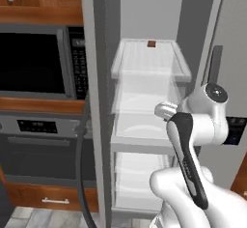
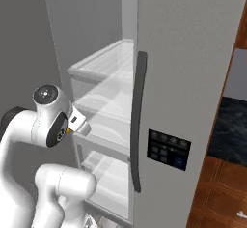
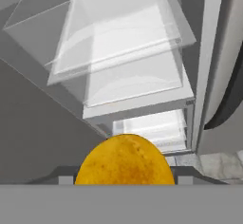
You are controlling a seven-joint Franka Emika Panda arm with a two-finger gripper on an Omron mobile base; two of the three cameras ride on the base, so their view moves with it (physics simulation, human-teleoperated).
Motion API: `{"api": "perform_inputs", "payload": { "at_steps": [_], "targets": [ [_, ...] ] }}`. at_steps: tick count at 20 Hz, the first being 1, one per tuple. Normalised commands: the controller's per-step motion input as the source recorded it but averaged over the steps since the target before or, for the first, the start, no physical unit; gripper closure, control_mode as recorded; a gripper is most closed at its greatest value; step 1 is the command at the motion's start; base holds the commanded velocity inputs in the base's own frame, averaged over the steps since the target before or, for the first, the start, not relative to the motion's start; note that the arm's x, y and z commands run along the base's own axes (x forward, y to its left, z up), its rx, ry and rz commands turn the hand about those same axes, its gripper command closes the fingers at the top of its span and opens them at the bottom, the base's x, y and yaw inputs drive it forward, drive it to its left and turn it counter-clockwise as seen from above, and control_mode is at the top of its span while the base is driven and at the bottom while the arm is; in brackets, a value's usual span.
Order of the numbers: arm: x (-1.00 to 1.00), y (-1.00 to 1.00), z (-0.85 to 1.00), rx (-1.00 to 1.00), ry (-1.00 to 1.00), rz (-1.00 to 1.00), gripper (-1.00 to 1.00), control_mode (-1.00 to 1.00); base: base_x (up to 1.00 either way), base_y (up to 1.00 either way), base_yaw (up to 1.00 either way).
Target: Pick the mango and peach from the fridge and place them on the plate next to the blender to make a fruit smoothie.
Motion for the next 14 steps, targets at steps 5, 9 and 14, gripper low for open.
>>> {"api": "perform_inputs", "payload": {
  "at_steps": [5,9,14],
  "targets": [
    [0.00,0.00,0.00,0.00,0.00,0.00,1.00,1.00,-0.87,0.24,0.61],
    [0.00,0.00,0.00,0.00,0.00,0.00,1.00,1.00,-1.00,0.09,0.53],
    [0.00,0.00,0.00,0.00,0.00,0.00,1.00,1.00,-0.82,0.53,0.57]
  ]
}}
